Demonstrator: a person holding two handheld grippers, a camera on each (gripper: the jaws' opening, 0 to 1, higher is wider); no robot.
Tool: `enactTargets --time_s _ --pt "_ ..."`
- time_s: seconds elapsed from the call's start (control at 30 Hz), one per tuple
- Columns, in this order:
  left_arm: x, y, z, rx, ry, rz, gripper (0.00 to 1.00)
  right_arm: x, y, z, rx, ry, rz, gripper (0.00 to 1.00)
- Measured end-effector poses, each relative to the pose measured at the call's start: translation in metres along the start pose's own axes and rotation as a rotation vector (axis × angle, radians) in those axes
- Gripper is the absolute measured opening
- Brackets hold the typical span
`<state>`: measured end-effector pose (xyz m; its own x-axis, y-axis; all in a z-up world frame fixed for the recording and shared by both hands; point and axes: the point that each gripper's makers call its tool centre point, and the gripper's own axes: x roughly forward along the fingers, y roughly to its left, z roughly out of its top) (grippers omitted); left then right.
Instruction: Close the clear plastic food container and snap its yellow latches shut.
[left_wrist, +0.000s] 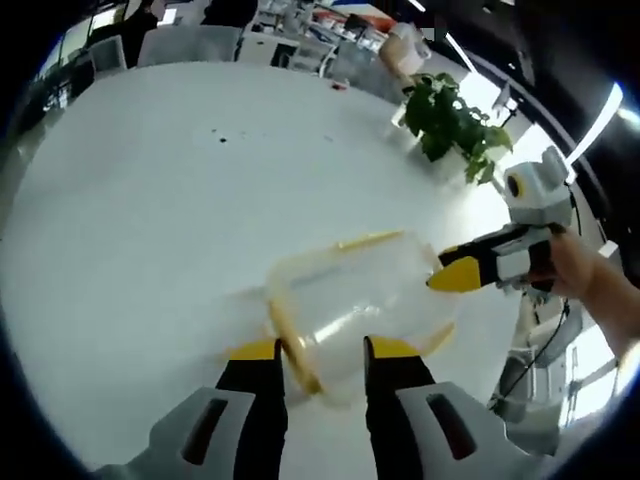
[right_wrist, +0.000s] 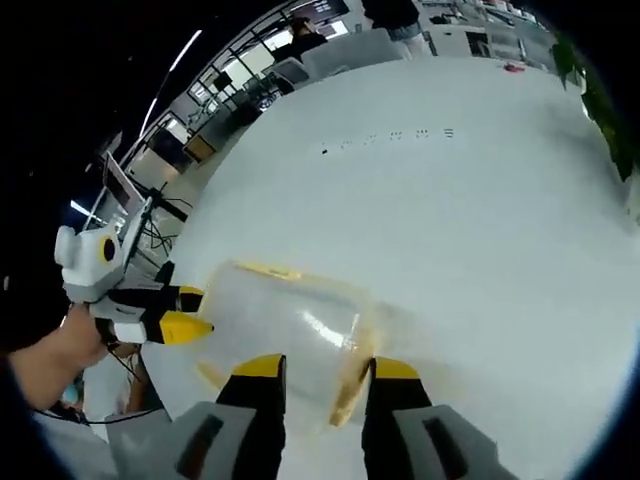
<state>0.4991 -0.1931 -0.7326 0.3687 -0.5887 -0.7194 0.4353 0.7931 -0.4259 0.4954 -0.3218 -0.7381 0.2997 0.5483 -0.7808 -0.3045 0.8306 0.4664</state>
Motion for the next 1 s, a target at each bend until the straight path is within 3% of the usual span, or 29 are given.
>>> enactTargets --time_s 0.27,0.6,0.67,0.9,0.97,1.0 --pt "0.0018 0.0026 -0.0039 0.031 0.053 0.009 0.29 0.0007 -0.0001 -0.0014 -0.017 -0.019 -0.002 0.29" --pt "0.0017 0.0038 -0.004 0.044 0.059 0.019 0.29 0.0027 0.0017 -0.0031 -0.009 -0.004 -0.005 0.3" --pt "0.0013 0.0036 -0.0037 0.042 0.061 0.019 0.29 0.0028 0.002 -0.0016 -0.048 -0.003 -0.019 0.31" --pt "0.0008 0.0033 -0.0027 0.048 0.072 0.036 0.3 0.0036 0.0022 -0.0007 -0.035 0.051 -0.034 0.31" --pt "0.0001 0.0029 -0.0024 0.045 0.072 0.032 0.3 0.003 0.0028 -0.0009 -0.056 0.062 -0.048 0.31" --pt "0.0 0.0028 -0.0022 0.045 0.074 0.031 0.31 0.001 0.0021 -0.001 -0.11 0.077 -0.067 0.31"
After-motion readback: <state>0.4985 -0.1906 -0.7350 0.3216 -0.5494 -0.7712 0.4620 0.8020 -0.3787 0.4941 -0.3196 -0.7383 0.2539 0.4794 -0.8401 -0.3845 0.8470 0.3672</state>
